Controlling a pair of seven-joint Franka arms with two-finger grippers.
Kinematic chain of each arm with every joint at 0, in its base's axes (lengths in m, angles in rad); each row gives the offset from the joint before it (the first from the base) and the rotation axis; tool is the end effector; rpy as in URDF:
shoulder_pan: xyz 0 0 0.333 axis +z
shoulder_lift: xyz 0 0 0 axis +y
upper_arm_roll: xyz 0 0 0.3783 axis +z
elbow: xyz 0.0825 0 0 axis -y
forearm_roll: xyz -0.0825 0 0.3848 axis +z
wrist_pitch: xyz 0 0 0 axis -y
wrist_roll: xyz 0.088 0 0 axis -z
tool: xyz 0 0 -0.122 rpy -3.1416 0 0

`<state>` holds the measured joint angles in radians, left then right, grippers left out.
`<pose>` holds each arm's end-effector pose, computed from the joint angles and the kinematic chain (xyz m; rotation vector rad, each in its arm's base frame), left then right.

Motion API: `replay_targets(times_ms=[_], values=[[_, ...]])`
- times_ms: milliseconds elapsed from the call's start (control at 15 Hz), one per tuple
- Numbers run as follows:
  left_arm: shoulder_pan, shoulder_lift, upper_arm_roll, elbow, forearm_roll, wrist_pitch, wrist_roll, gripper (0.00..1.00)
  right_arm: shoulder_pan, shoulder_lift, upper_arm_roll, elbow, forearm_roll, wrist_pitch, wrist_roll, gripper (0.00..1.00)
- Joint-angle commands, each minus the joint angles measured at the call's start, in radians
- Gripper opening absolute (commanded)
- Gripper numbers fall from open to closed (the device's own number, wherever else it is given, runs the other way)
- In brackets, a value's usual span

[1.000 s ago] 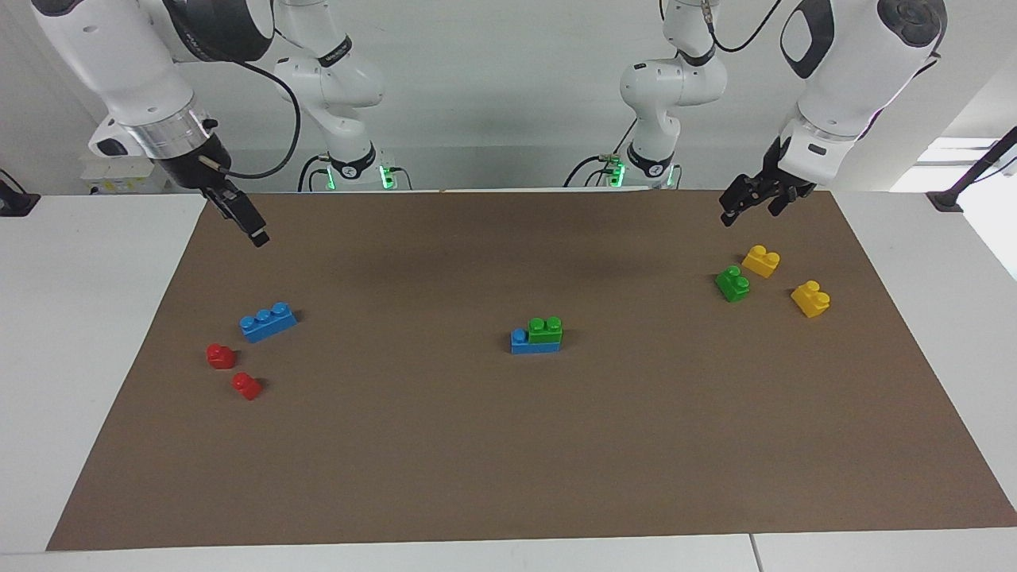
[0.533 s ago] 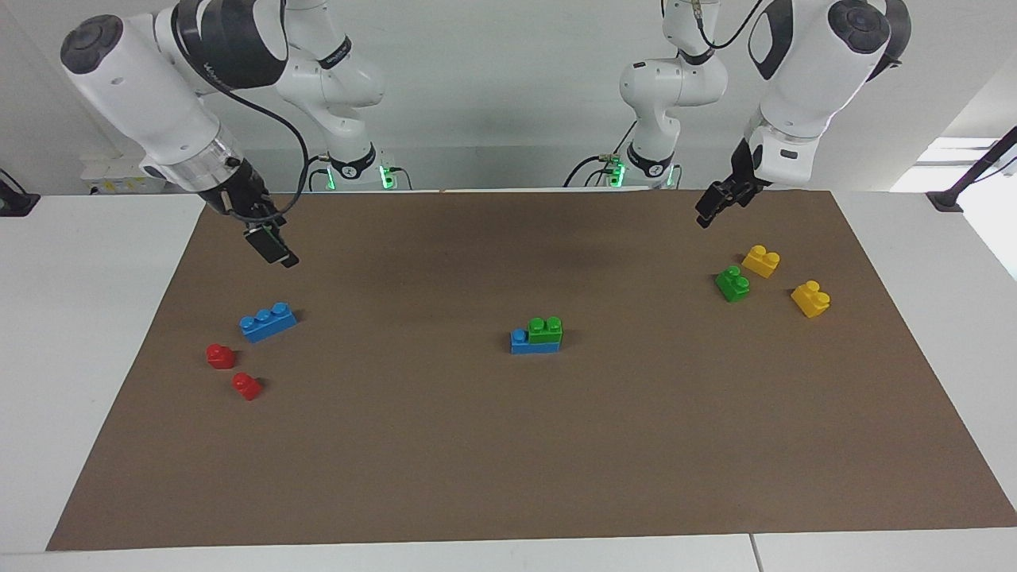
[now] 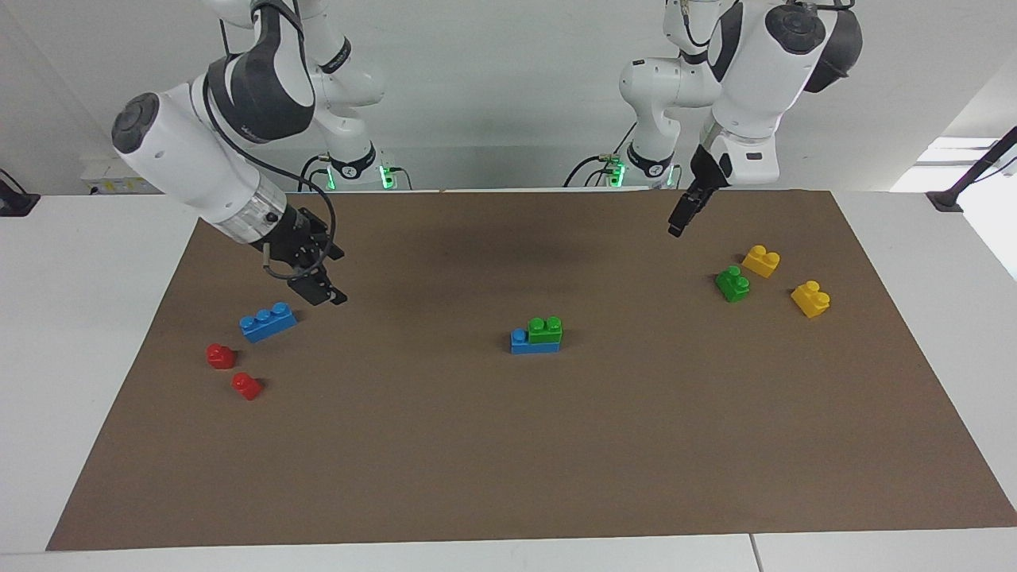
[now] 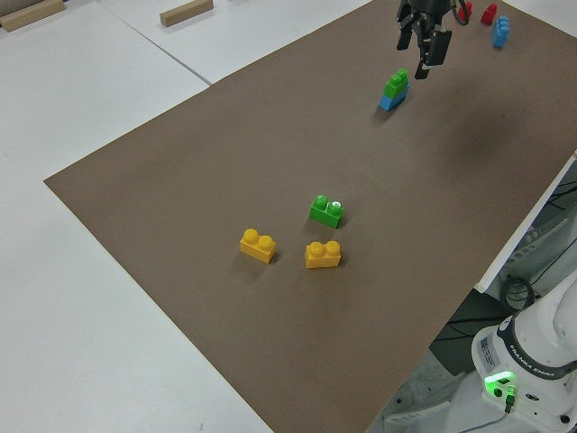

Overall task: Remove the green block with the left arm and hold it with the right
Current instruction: 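Move the left gripper and the right gripper toward the joined green-blue block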

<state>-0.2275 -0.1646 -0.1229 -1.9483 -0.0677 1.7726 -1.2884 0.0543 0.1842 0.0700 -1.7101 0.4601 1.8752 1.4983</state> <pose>0.4657 -0.1823 0.5955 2.7704 1.4313 -0.0655 0.6206 0.1145 0.5317 -2.0339 1.9323 0.4843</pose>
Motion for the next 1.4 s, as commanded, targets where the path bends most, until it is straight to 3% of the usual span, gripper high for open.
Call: replay_targets(times_ms=[0,333,733,1133,1333], values=[[-0.068,-0.036,0.014,-0.084,0.0,0.091,-0.179,1.0,0.047,0.001,0.002,-0.048,0.048,0.09,0.101,0.99],[-0.154,0.019,0.014,-0.093,0.0,0.185,-0.392,1.0,0.143,0.018,0.002,-0.132,0.083,0.254,0.163,0.99],[-0.197,0.146,0.014,-0.058,0.0,0.301,-0.581,1.0,0.268,0.029,0.002,-0.227,0.114,0.432,0.198,0.99],[-0.219,0.257,0.015,0.005,-0.026,0.367,-0.66,1.0,0.345,0.021,0.002,-0.284,0.114,0.492,0.244,0.99],[-0.219,0.313,0.015,0.044,-0.026,0.392,-0.696,1.0,0.372,0.058,0.002,-0.284,0.114,0.545,0.244,0.99]])
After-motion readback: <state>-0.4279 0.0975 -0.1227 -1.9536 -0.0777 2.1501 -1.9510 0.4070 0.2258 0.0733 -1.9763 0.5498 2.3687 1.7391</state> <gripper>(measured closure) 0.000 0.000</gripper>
